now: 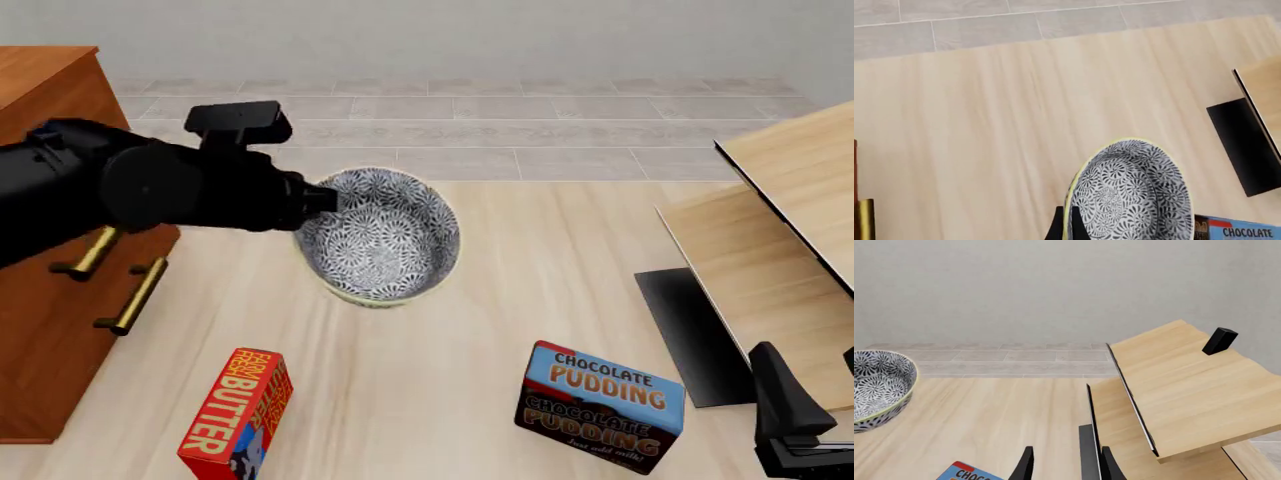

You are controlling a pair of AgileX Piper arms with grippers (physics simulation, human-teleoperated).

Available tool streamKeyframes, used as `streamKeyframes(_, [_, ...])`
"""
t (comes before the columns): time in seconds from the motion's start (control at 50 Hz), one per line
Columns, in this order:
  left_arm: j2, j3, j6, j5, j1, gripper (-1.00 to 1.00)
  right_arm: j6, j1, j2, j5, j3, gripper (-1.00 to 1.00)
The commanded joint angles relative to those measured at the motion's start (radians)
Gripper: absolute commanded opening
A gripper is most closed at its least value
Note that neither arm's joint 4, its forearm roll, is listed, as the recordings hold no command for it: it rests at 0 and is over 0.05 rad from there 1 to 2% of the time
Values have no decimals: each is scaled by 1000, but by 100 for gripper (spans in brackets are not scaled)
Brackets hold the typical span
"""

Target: Close the top drawer of the cabinet and put the bowl on top of it.

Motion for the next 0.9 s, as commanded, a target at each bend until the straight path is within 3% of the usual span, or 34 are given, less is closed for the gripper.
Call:
streamKeyframes(0.02, [-91,-68,2,97,27,-100,0,0,0,-2,2,100])
streamKeyframes(0.04, [-104,-79,26,103,42,-100,0,0,0,-2,2,100])
streamKeyframes(0.44, [-191,-154,-58,199,56,-100,0,0,0,-2,2,100])
streamKeyframes(0.9, [-275,-233,-94,287,174,-100,0,0,0,-2,2,100])
